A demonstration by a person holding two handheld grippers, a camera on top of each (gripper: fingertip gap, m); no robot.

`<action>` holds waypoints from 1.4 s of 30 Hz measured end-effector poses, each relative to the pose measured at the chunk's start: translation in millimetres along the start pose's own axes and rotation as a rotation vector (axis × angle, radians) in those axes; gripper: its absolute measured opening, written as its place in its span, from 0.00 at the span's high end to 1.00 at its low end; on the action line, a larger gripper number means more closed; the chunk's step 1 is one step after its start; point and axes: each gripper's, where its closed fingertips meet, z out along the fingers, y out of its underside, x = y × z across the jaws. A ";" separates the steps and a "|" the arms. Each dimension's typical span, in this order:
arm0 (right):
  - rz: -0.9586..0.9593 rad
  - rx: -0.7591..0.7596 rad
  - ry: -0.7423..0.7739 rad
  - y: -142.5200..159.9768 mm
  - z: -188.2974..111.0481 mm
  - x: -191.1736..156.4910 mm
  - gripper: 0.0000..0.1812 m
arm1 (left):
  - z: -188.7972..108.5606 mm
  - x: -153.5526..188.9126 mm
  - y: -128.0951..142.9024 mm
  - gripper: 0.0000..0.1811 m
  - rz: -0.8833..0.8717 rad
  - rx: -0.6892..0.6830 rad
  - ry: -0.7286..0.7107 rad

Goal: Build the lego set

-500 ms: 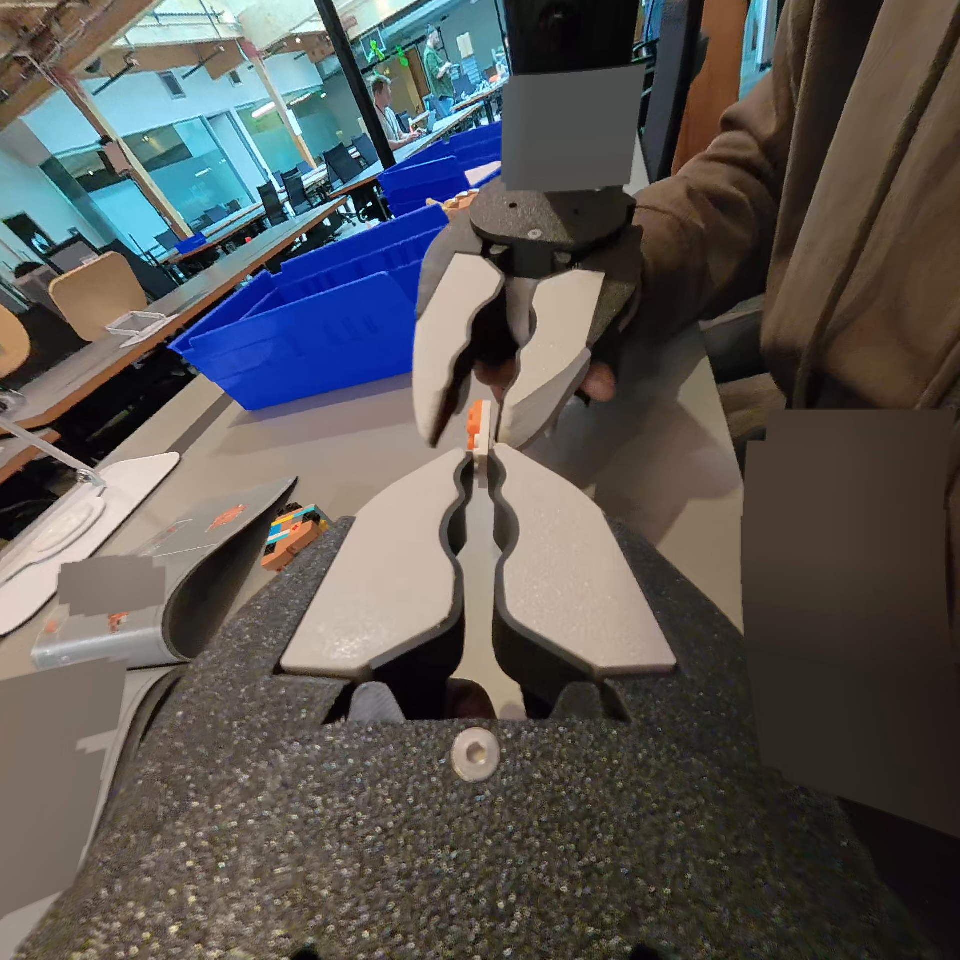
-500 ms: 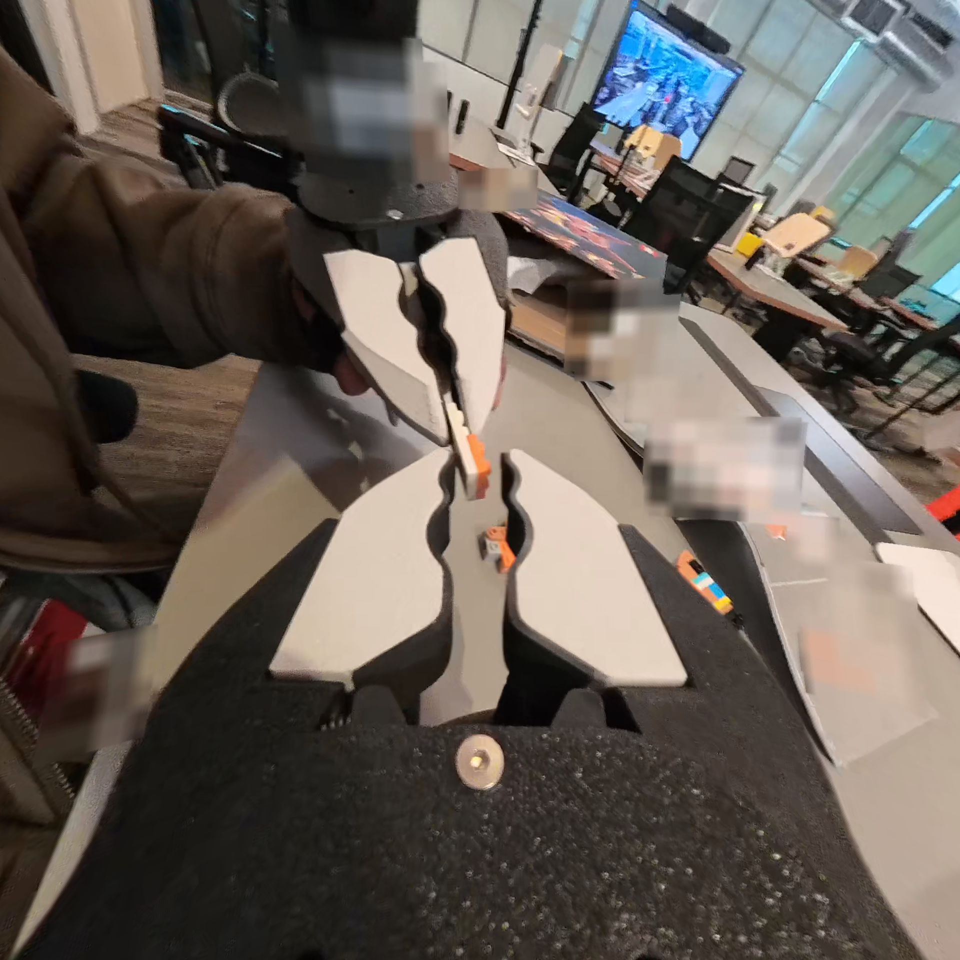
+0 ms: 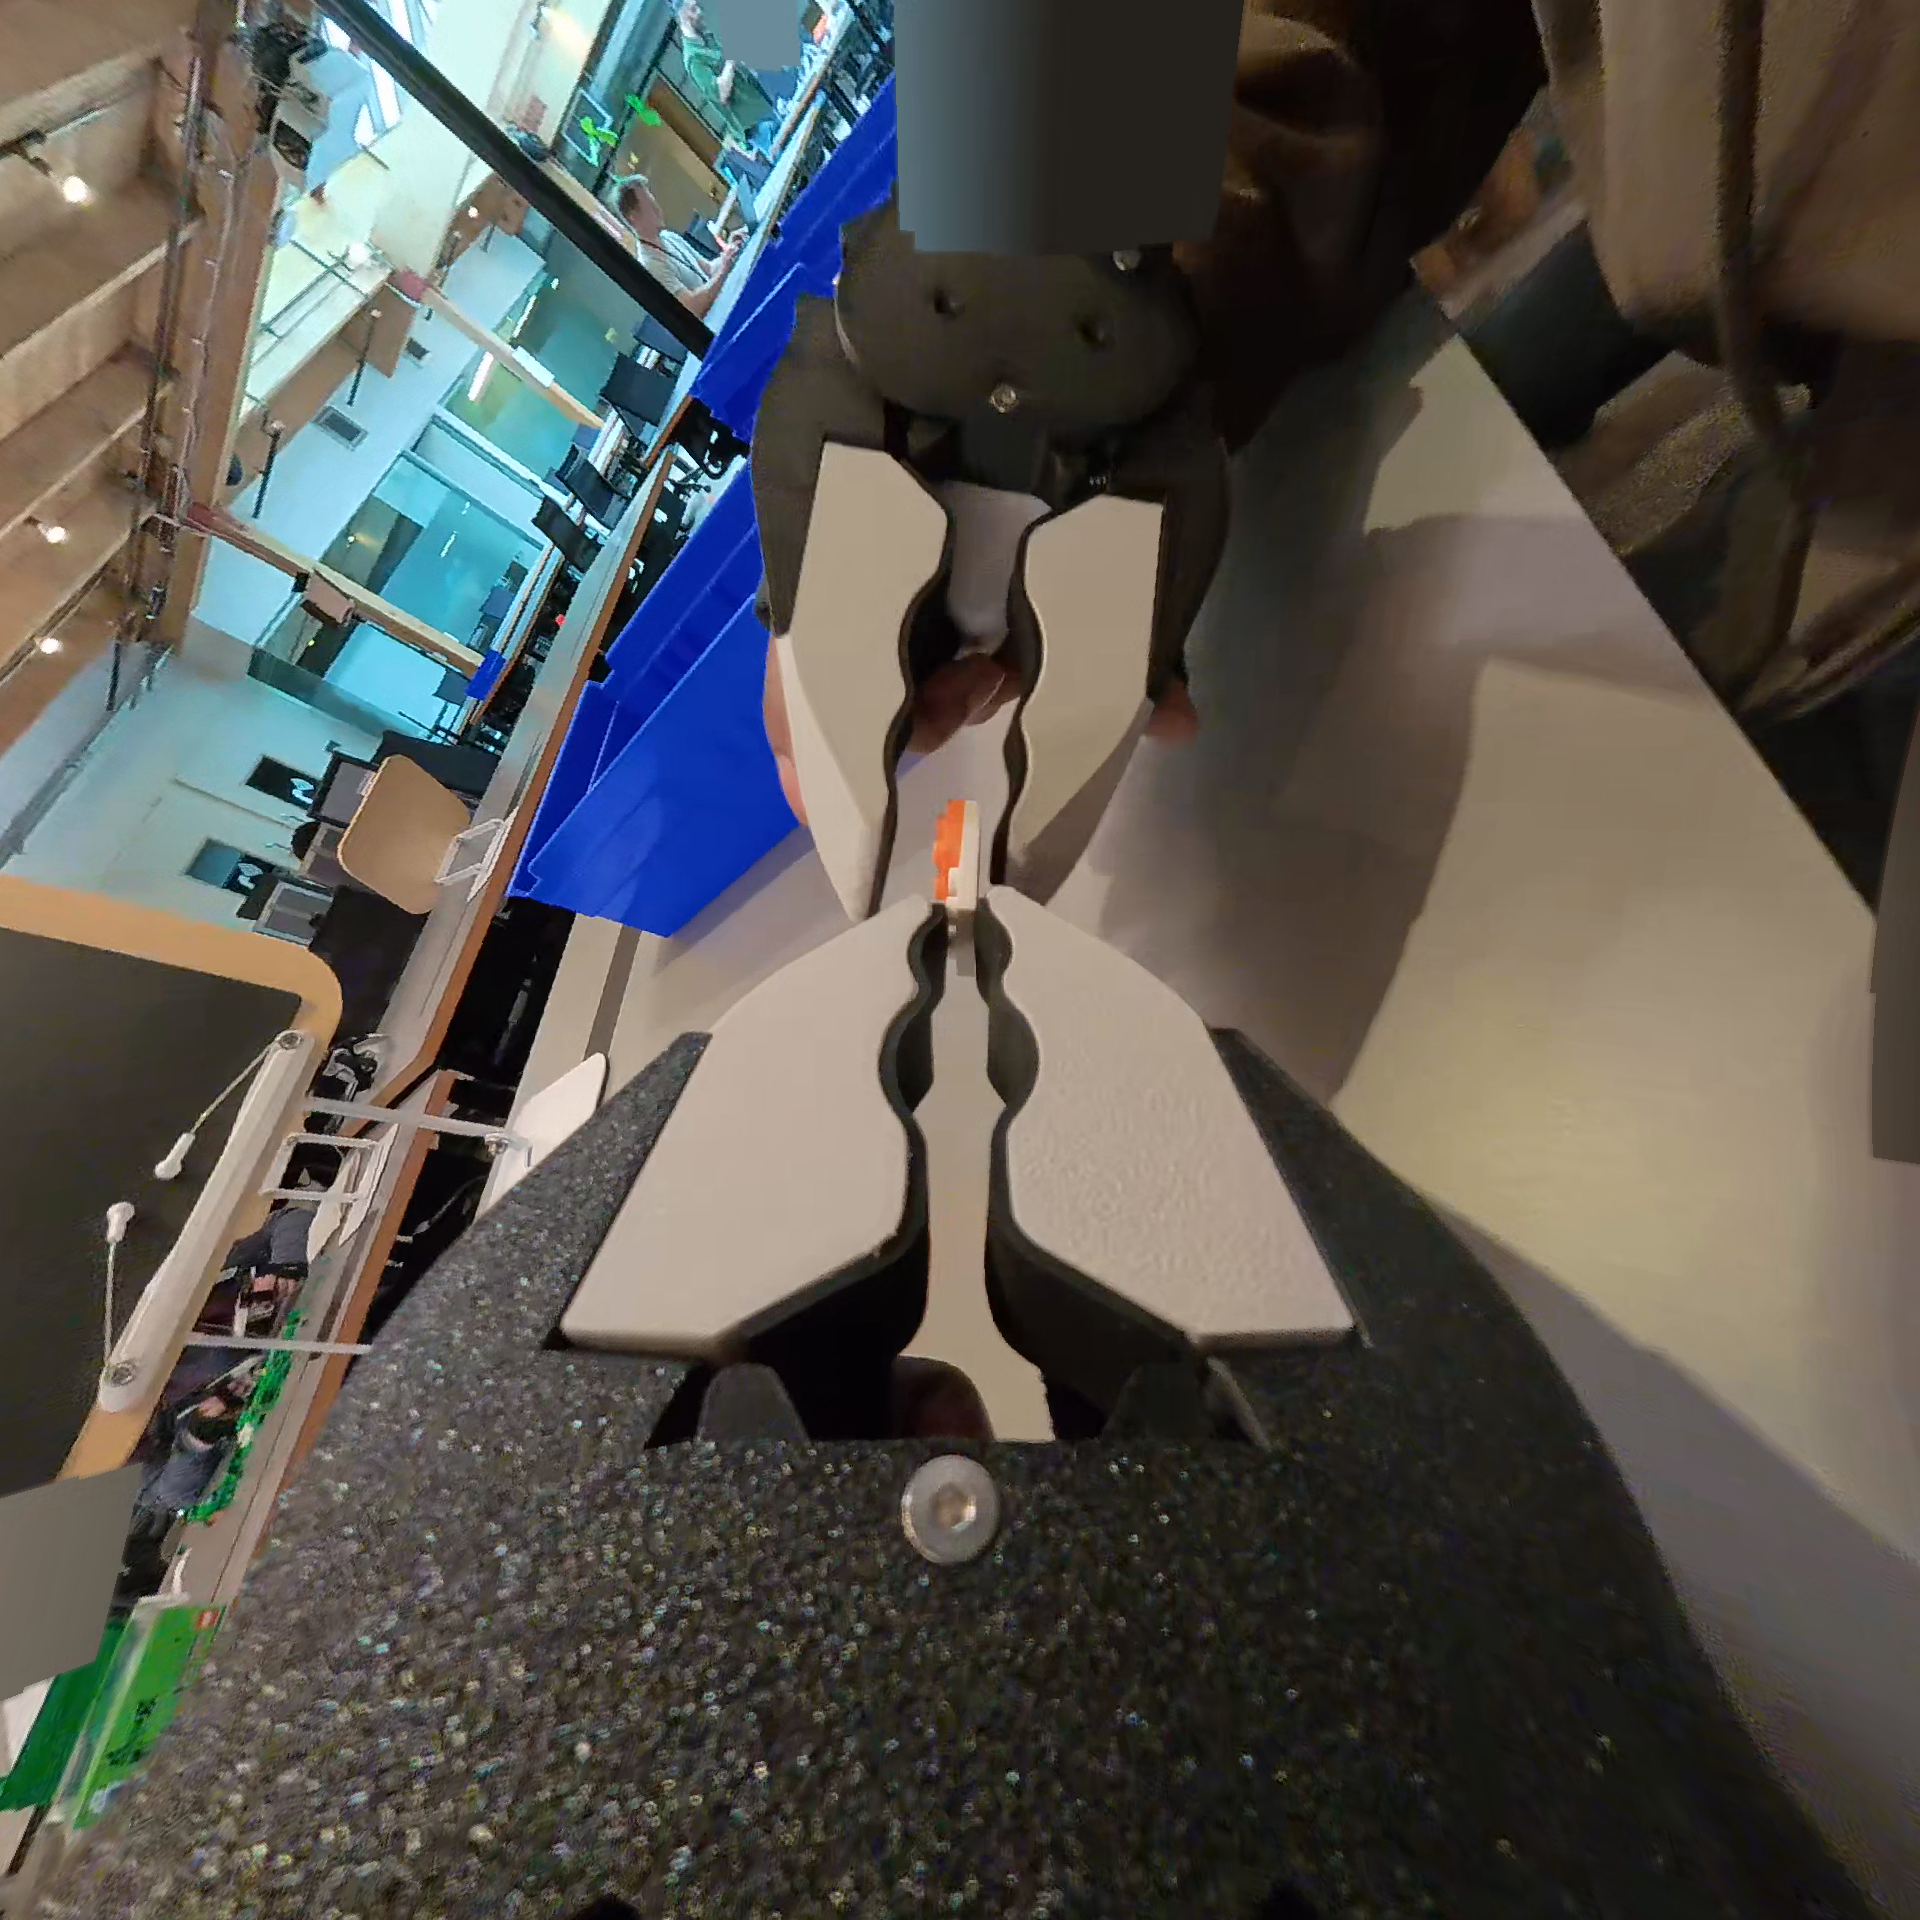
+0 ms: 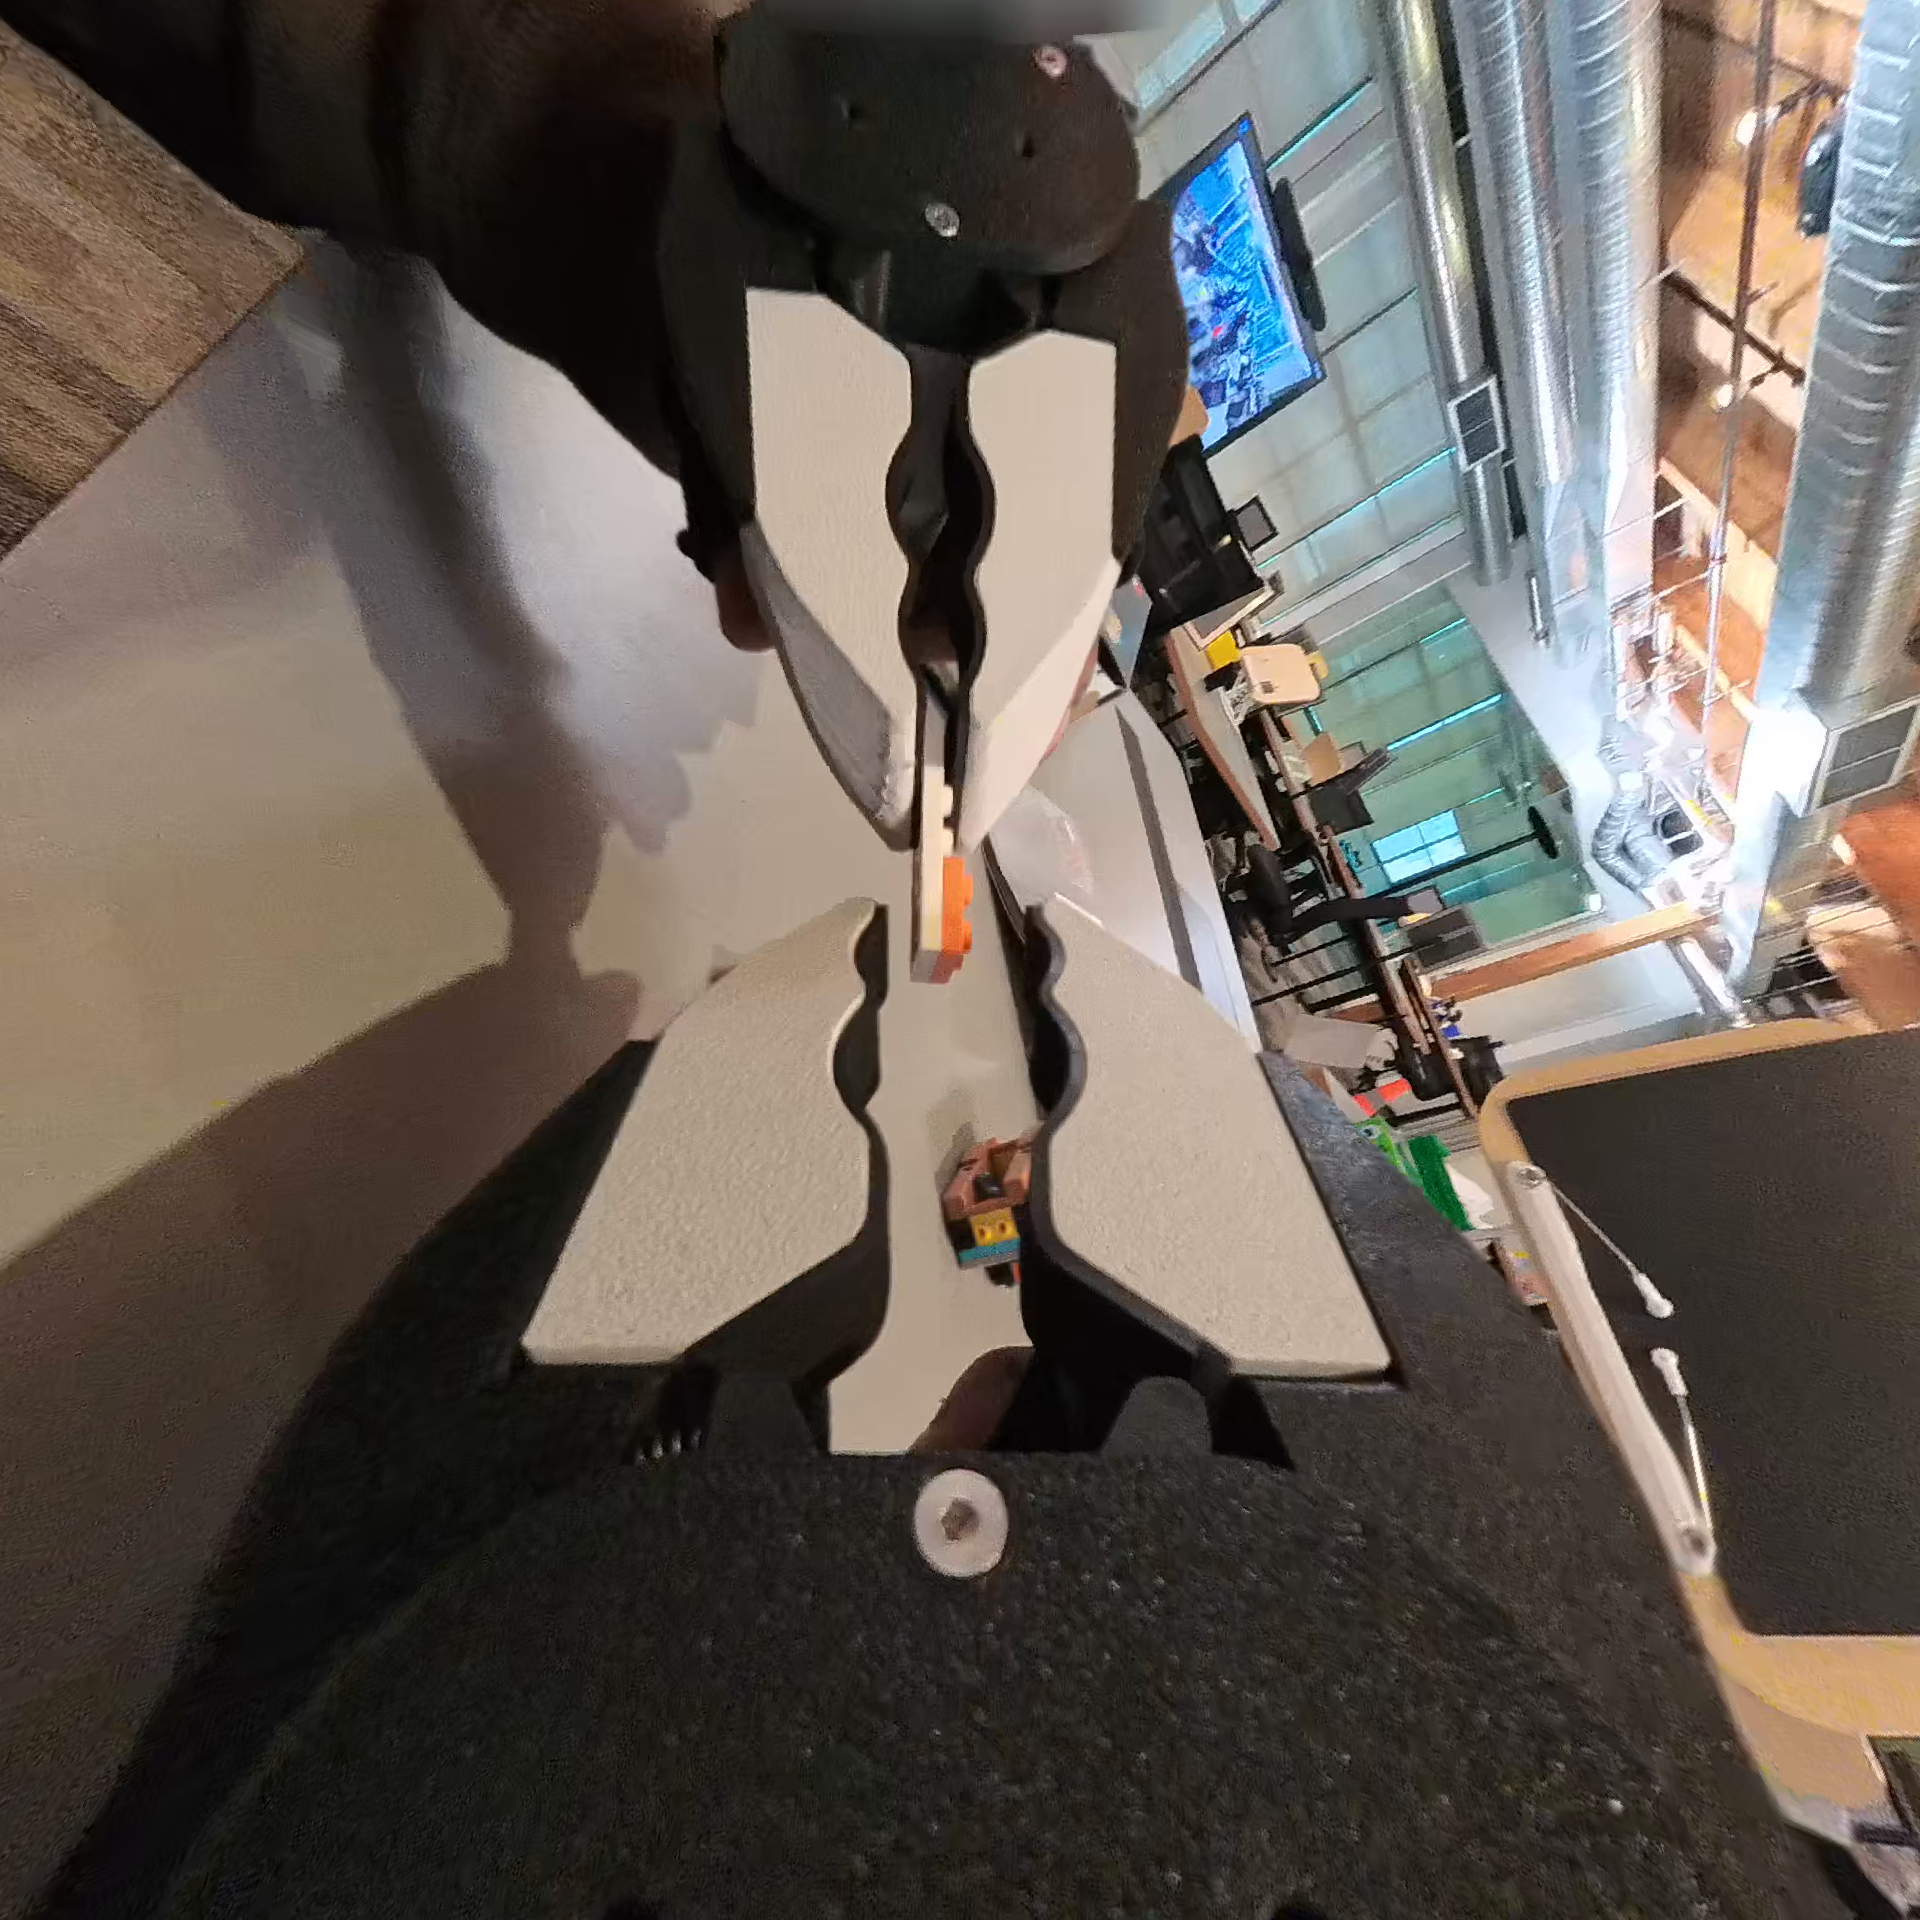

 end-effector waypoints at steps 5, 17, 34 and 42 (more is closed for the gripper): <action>-0.034 0.009 -0.010 5.5 -0.1 3.0 0.95 | 7.1 -6.1 1.4 0.97 0.002 0.012 0.014; 0.029 -0.026 -0.073 33.1 -1.3 -0.7 0.96 | 27.7 -6.3 17.8 0.97 -0.058 0.039 0.012; 0.466 0.053 0.022 53.5 -6.5 23.3 0.85 | 12.5 -41.9 47.8 0.97 -0.106 -0.031 -0.227; 0.922 0.212 -0.018 48.7 -22.4 41.3 0.98 | 1.7 -62.2 67.5 0.97 -0.202 -0.043 -0.322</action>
